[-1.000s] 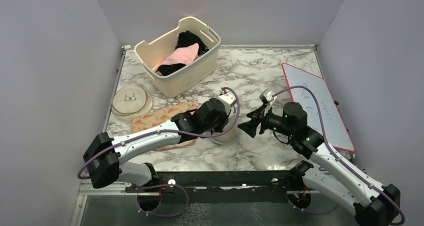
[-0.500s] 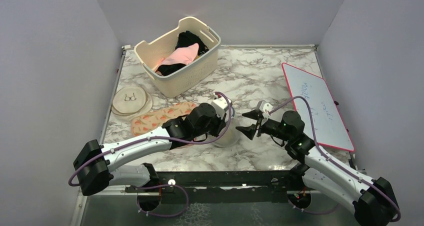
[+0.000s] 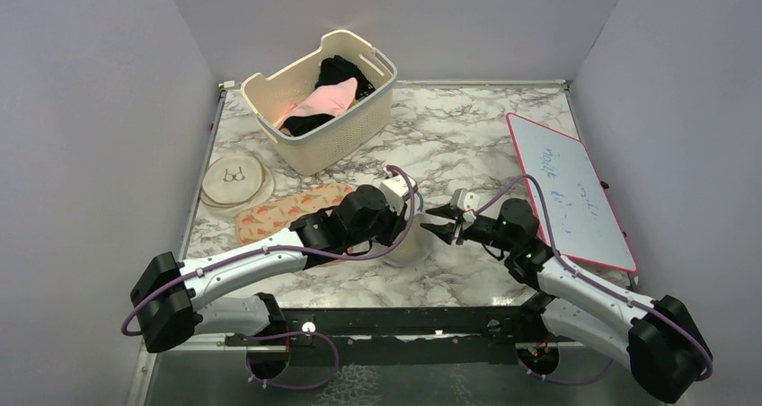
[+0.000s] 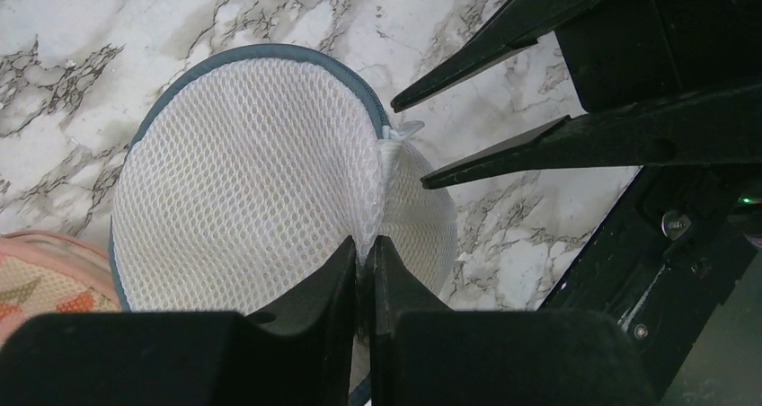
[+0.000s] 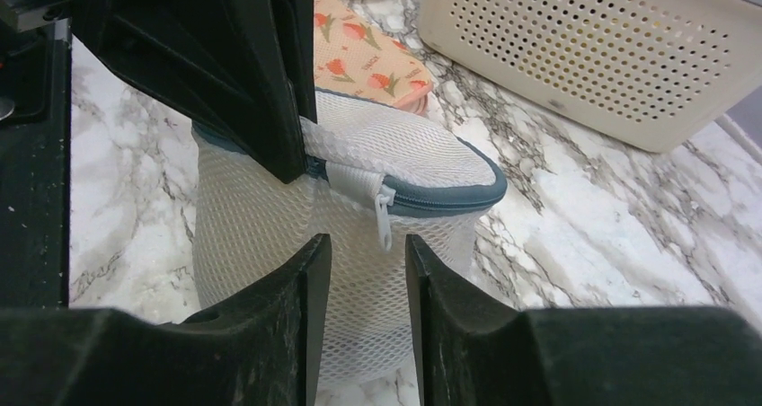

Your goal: Unzip the laundry bag and remove the bra

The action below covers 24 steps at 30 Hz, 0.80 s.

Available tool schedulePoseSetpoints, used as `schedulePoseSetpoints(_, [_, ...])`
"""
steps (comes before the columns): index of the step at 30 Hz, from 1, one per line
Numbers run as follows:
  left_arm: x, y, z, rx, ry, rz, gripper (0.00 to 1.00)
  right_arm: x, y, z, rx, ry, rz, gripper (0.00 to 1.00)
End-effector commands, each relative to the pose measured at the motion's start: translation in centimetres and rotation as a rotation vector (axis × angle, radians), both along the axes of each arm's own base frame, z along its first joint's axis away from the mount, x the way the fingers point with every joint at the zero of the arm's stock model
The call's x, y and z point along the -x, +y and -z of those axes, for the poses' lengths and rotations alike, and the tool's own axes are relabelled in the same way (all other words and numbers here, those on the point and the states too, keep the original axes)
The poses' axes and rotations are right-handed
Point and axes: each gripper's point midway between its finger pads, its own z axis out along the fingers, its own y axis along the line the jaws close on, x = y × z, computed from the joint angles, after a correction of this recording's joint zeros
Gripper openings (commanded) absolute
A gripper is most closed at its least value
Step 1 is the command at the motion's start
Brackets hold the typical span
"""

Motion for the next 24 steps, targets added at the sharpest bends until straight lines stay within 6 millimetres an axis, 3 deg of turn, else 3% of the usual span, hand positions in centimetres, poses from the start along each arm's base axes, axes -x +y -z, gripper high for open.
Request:
schedulePoseSetpoints(1, [0.45, -0.63, -1.12, 0.053, -0.006, 0.037, 0.00, -0.01, 0.85, -1.81, -0.030, -0.091, -0.050, 0.31])
schedulePoseSetpoints(24, [0.77, -0.72, -0.86, 0.024, 0.004, 0.067, 0.00, -0.81, 0.84, -1.39, -0.012, -0.073, -0.021, 0.12])
